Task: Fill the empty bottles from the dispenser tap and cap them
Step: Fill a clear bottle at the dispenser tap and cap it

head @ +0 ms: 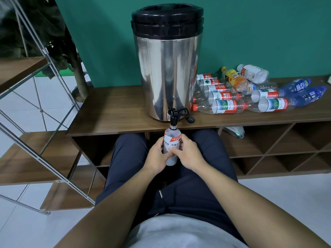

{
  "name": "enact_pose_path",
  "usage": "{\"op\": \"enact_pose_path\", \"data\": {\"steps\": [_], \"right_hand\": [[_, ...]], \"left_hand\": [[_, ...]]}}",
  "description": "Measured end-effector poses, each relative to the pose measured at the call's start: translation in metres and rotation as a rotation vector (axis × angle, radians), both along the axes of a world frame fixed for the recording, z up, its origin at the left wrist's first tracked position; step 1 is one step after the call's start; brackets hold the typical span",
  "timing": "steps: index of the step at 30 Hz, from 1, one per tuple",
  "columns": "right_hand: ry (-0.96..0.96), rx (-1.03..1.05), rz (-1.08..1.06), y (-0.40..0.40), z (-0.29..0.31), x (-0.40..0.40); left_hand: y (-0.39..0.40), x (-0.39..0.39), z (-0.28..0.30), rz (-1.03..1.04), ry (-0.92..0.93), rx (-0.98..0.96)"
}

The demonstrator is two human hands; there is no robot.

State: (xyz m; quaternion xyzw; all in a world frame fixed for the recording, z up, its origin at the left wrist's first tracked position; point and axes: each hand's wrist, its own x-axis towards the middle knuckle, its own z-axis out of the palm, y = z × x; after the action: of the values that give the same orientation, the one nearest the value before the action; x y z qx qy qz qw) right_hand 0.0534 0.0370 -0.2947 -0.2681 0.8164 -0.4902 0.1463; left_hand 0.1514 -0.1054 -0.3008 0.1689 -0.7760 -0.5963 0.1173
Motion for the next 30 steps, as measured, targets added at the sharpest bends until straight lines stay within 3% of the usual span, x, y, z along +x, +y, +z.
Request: {"op": "enact_pose_path", "data": {"steps": [30], "right_hand": [[-0.003, -0.015, -0.021, 0.0003, -0.0042, 0.0014]], "left_hand": [[0.0019, 0.0046, 0.0059, -0.027, 0.005, 0.010]]}}
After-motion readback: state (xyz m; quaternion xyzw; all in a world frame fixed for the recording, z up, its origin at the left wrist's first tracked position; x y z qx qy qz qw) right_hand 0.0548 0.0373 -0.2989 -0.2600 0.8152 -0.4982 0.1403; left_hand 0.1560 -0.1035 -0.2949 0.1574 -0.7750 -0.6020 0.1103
